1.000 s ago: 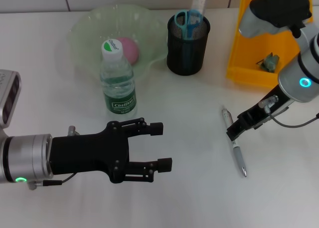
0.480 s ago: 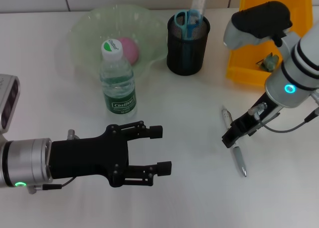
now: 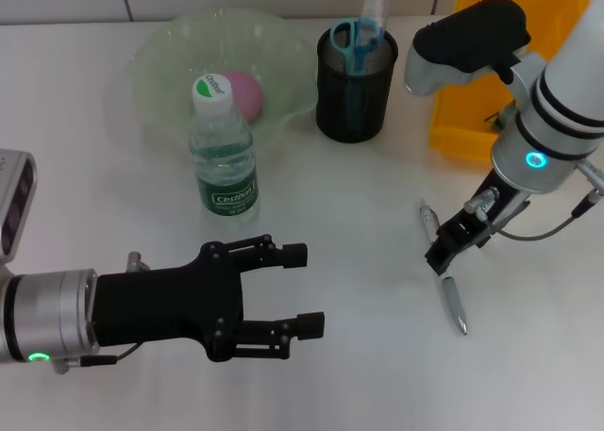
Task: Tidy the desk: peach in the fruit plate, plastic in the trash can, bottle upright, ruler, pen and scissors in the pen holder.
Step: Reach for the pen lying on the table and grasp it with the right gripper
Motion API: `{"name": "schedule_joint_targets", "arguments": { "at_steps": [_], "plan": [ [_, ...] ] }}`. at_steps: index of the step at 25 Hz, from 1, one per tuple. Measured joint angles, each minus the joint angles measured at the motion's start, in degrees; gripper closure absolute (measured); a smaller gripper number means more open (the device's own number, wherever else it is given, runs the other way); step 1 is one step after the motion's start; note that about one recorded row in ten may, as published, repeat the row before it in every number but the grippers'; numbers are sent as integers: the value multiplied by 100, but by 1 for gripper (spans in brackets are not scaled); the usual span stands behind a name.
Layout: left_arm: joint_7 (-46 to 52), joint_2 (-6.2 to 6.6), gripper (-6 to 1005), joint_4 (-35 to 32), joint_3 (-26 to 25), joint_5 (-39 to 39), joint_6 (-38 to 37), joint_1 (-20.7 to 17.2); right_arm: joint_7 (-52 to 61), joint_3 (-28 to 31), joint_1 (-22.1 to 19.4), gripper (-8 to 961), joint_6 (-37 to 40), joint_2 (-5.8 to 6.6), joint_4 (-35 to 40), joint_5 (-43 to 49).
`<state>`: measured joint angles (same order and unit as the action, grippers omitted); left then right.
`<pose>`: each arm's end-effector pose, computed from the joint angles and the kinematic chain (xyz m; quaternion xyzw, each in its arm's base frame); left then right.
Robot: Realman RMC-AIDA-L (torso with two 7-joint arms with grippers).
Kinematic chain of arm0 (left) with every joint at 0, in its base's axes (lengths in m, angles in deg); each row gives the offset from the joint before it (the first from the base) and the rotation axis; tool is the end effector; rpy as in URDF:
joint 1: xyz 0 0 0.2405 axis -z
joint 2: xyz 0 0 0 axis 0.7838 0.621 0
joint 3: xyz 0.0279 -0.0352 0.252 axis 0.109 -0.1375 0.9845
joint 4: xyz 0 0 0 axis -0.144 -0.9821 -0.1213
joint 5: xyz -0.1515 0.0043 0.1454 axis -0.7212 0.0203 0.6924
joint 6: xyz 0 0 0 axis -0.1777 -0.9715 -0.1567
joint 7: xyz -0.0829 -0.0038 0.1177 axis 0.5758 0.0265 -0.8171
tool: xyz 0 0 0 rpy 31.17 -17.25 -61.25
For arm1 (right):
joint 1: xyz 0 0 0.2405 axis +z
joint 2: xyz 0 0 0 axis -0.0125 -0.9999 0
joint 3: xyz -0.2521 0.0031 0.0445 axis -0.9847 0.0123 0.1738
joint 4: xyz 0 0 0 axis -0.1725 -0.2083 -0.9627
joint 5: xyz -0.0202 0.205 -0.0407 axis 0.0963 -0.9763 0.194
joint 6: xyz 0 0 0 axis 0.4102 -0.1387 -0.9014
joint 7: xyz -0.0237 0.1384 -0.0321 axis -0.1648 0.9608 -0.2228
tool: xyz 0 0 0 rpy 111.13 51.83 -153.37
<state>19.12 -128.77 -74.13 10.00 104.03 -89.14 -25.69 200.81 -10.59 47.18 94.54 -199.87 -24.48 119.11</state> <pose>-0.2570 0.2525 -0.0467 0.9233 0.1661 0.3464 0.0052 0.1698 0.3582 -0.0464 -0.8390 0.4361 -0.2792 0.1675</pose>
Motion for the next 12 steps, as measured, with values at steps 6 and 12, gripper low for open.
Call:
{"name": "schedule_joint_targets", "arguments": {
  "at_steps": [6,12],
  "plan": [
    [-19,2,153,11,30,0,0,-7,0,-15,89,288,-43,0,-58,5],
    [-76,2,153,38,55,0,1,-17,0,-56,78,288,-226,0,-84,10]
  ]
}}
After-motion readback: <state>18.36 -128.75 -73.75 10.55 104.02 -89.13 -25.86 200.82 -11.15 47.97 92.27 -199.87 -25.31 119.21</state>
